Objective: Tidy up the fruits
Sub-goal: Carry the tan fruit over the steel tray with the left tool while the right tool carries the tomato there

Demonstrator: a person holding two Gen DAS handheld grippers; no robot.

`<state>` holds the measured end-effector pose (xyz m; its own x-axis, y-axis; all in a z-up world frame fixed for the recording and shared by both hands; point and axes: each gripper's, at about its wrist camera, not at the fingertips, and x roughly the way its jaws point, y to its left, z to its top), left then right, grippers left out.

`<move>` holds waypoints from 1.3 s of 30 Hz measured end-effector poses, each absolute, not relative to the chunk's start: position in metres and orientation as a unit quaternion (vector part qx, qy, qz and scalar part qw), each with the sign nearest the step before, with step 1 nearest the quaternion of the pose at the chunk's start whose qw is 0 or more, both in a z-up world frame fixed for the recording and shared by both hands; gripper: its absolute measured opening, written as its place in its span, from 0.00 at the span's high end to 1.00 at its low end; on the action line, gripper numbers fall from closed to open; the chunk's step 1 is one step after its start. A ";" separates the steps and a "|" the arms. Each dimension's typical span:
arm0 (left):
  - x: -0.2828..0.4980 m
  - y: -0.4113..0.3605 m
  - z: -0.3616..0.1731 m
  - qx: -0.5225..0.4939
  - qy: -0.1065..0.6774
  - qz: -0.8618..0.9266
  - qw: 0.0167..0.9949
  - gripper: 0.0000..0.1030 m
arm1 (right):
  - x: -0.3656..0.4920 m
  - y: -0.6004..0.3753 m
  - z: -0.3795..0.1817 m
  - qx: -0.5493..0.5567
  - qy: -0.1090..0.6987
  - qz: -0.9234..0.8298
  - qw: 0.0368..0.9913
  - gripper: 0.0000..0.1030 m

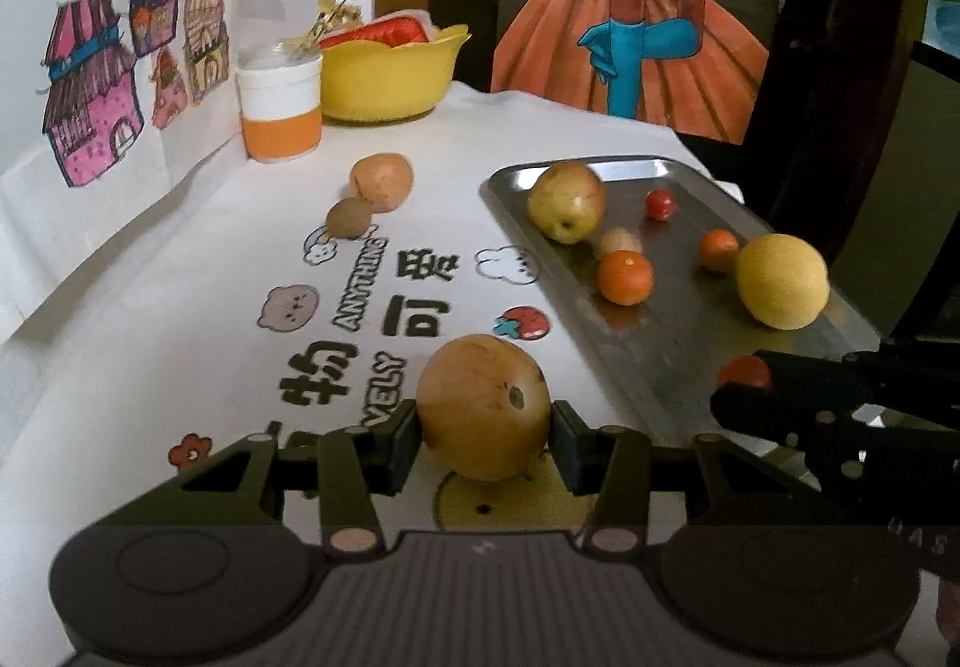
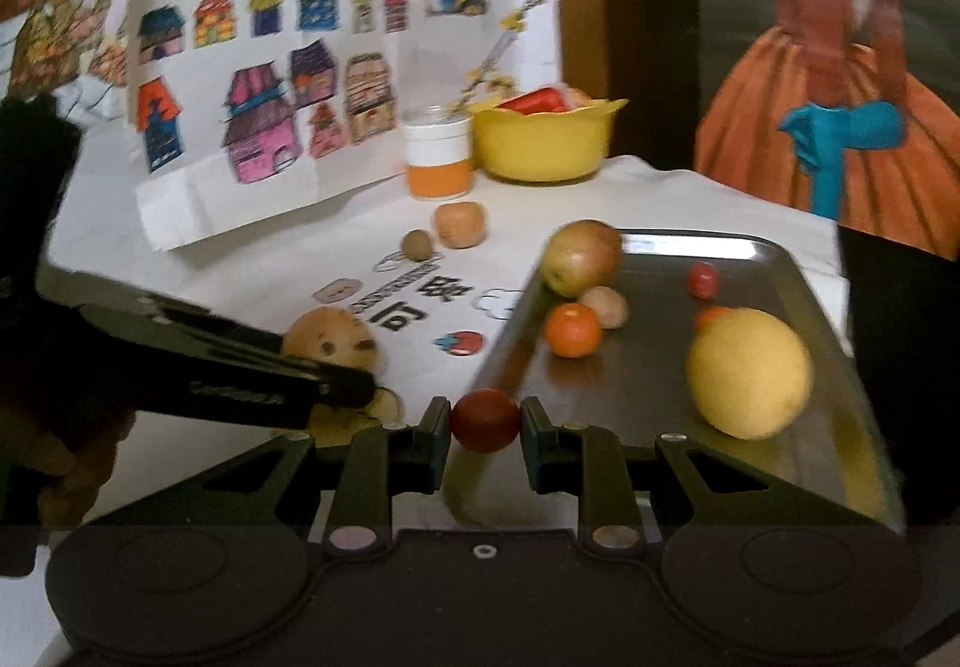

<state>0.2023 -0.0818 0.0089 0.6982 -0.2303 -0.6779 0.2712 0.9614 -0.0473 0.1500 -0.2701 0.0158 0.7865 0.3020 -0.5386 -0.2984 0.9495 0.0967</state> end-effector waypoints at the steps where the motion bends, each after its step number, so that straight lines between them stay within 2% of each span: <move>1: 0.201 -0.085 0.010 0.029 0.359 -0.136 0.923 0.51 | 0.149 -0.274 0.015 0.006 0.285 0.153 0.946 0.74; 10: 0.197 -0.121 0.018 0.028 0.338 -0.161 0.927 0.51 | 0.142 -0.312 0.008 0.028 0.282 0.102 0.954 0.74; 22: 0.206 -0.163 0.010 0.033 0.348 -0.182 0.919 0.51 | 0.140 -0.346 -0.002 0.053 0.268 0.065 0.960 0.74; 39: 0.217 -0.181 0.001 0.030 0.358 -0.181 0.916 0.51 | 0.144 -0.352 -0.013 0.062 0.267 0.062 0.960 0.74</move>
<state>0.2166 -0.1814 0.0012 0.6787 -0.3096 -0.6660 0.3521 0.9330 -0.0749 0.1445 -0.3521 -0.0133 0.8502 0.1512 -0.5042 -0.0856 0.9848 0.1510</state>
